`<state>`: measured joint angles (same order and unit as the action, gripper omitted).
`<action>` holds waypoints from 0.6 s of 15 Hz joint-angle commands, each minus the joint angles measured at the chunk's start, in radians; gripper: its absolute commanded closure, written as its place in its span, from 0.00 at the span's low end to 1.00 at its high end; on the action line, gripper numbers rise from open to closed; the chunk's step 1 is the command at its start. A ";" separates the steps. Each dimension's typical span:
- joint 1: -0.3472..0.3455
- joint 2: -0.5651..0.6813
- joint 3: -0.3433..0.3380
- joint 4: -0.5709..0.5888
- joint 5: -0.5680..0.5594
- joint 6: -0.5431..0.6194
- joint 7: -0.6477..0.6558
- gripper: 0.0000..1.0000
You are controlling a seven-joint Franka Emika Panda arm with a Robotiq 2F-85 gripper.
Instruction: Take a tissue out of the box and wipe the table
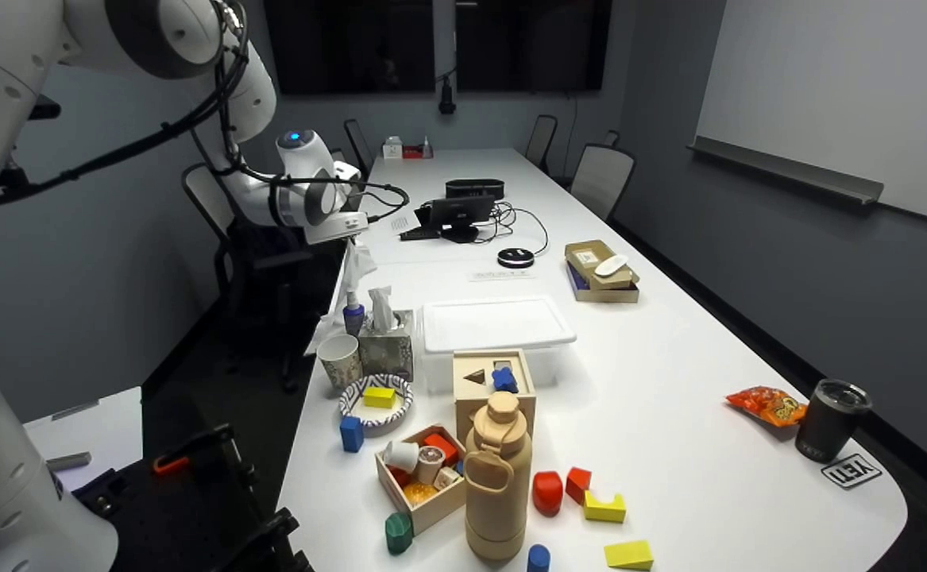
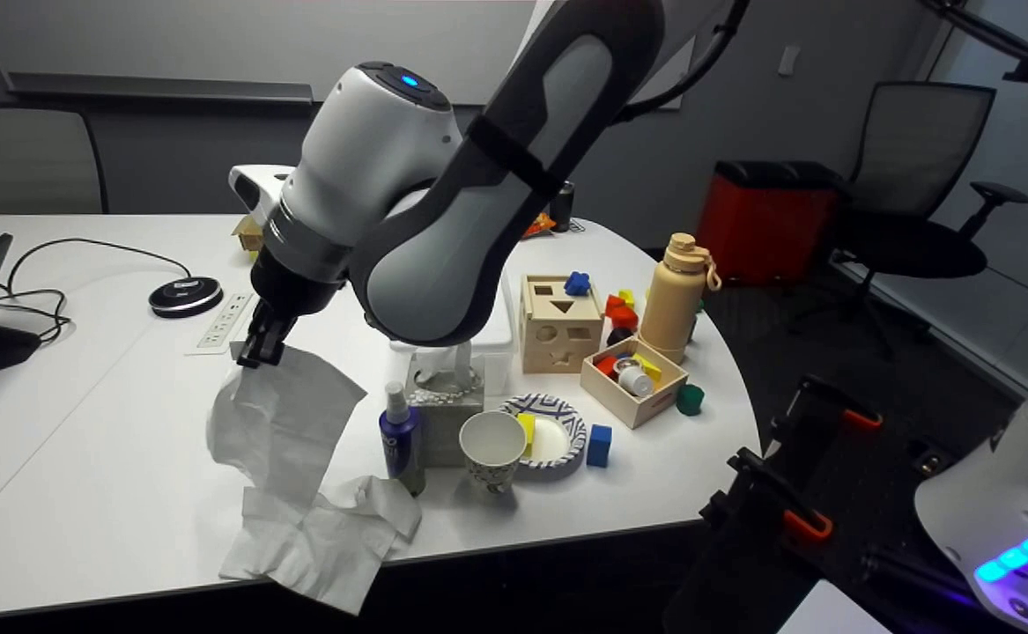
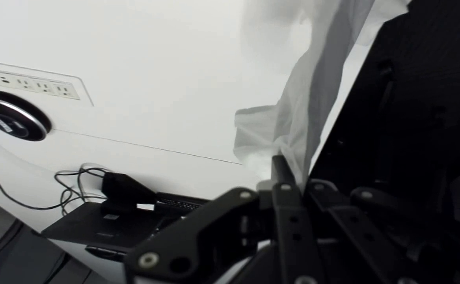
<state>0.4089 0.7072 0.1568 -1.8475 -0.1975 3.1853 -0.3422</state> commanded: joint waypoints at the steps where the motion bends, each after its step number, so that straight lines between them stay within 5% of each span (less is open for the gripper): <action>1: 0.092 0.050 -0.145 0.067 -0.028 0.063 0.086 1.00; 2: 0.112 0.058 -0.179 0.072 -0.022 0.071 0.101 0.92; 3: 0.119 0.056 -0.195 0.069 -0.024 0.058 0.105 0.73; 7: 0.123 0.018 -0.215 0.031 -0.025 0.010 0.120 0.44; 9: 0.165 0.002 -0.280 0.016 -0.010 0.040 0.150 0.29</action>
<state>0.5210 0.7559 -0.0461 -1.7972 -0.2025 3.2255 -0.2607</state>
